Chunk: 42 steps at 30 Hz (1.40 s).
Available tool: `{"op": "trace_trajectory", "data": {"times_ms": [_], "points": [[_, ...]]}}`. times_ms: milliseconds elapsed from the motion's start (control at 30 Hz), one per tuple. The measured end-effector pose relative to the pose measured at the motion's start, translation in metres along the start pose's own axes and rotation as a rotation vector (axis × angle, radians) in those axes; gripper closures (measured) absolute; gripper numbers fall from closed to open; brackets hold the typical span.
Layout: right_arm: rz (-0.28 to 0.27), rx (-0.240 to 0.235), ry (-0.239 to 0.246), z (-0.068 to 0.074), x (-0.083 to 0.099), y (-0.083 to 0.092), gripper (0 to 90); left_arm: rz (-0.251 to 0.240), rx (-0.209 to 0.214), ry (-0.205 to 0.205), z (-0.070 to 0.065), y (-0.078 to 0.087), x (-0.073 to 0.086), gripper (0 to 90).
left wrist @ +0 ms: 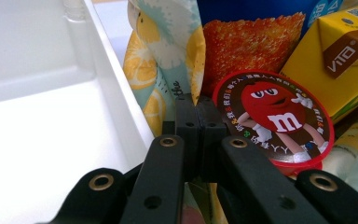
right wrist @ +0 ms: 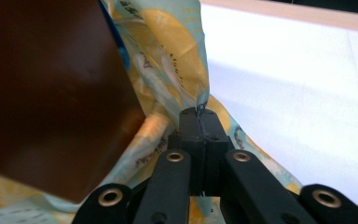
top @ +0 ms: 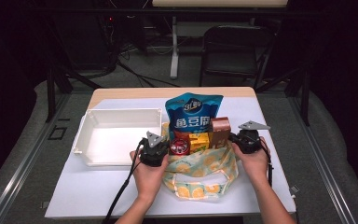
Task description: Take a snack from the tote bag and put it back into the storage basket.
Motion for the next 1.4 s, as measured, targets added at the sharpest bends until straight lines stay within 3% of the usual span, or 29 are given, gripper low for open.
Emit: {"op": "trace_trajectory", "data": {"times_ms": [100,267,467,567,700,833,1000,1067,1133,1167,1200,1400], "points": [[0.011,-0.002,-0.019,-0.004,0.005,-0.004,90.0,-0.020,-0.021,-0.003,-0.003,0.002,0.003,89.6],[0.021,0.008,-0.026,-0.006,0.008,-0.008,90.0,-0.028,-0.017,-0.003,-0.003,0.002,0.004,89.5],[0.062,0.050,-0.013,-0.010,0.012,-0.009,90.0,-0.001,0.031,0.020,0.003,0.003,0.000,89.6],[0.089,0.064,-0.022,-0.012,0.019,-0.011,90.0,-0.004,0.025,0.019,0.004,0.004,-0.001,89.6],[0.111,0.075,-0.029,-0.015,0.026,-0.014,90.0,0.016,0.011,-0.021,0.000,0.002,0.000,89.2],[0.071,0.067,-0.045,-0.015,0.025,-0.010,90.0,0.019,-0.015,-0.046,-0.003,0.002,0.000,89.2],[-0.052,0.018,-0.025,-0.013,0.018,0.012,90.0,0.051,-0.001,-0.029,-0.005,0.002,0.002,89.3],[-0.039,0.012,-0.015,-0.011,0.020,0.012,90.0,0.060,0.008,-0.029,-0.006,0.000,0.005,89.0],[0.008,0.010,-0.001,-0.010,0.025,0.007,90.0,0.073,0.001,-0.037,-0.009,-0.002,0.010,89.0],[-0.001,-0.007,-0.013,-0.009,0.029,0.002,90.0,0.081,0.005,-0.032,-0.009,-0.003,0.013,88.8],[0.035,0.003,-0.006,-0.009,0.031,0.001,90.0,0.095,0.020,-0.027,-0.009,-0.006,0.017,88.8],[0.089,-0.006,-0.058,-0.009,0.037,-0.013,90.0,0.139,0.000,-0.039,-0.012,-0.018,0.034,88.3]]}}
Point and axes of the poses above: each handheld gripper's, and its own axes: y roughly backward along the jaws, x roughly out of its underside, z roughly to its left, the point moved 1 cm from there along -y, roughly forward along the jaws, and after that the axes turned 11 degrees about -x, right-handed, at the moved point
